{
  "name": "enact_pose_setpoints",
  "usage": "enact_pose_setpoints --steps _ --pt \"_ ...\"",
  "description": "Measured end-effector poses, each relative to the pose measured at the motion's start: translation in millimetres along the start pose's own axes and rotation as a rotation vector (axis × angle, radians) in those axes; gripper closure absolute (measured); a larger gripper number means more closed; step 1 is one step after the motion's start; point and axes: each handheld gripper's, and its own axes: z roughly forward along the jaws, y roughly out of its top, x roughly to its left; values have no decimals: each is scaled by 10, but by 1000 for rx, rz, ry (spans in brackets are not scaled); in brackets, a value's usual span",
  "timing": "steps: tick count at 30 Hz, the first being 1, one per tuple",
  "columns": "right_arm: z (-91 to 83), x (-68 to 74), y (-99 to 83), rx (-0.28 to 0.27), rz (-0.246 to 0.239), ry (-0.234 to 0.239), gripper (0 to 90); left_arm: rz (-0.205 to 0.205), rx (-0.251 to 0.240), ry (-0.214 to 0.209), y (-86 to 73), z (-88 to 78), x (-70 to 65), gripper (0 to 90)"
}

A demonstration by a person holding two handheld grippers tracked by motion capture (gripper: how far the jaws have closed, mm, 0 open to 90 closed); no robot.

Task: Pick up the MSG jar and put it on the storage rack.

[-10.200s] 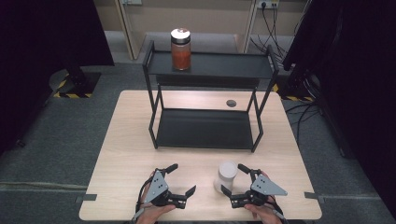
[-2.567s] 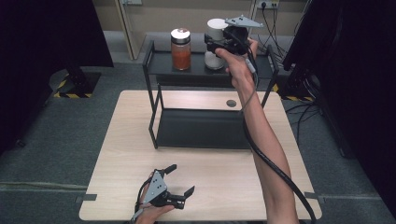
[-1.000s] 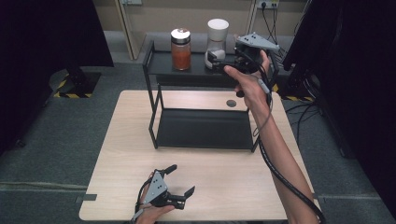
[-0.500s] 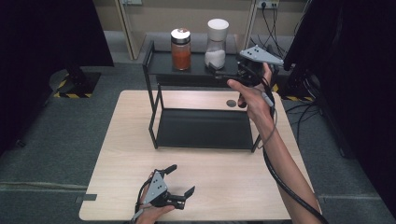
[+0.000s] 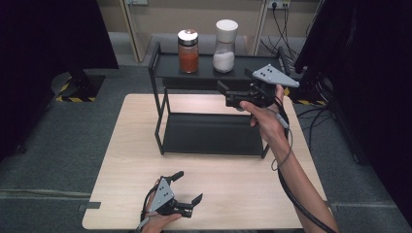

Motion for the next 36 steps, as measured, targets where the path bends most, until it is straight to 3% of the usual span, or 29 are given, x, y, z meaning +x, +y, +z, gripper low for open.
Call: enact_pose_setpoints --steps 20,36 --pt "-267 86 -336 -4 -35 52 3 -6 -5 9 -4 -6 5 14" --pt "-443 102 -654 -5 -3 115 3 -2 -5 12 -3 -11 9 14"
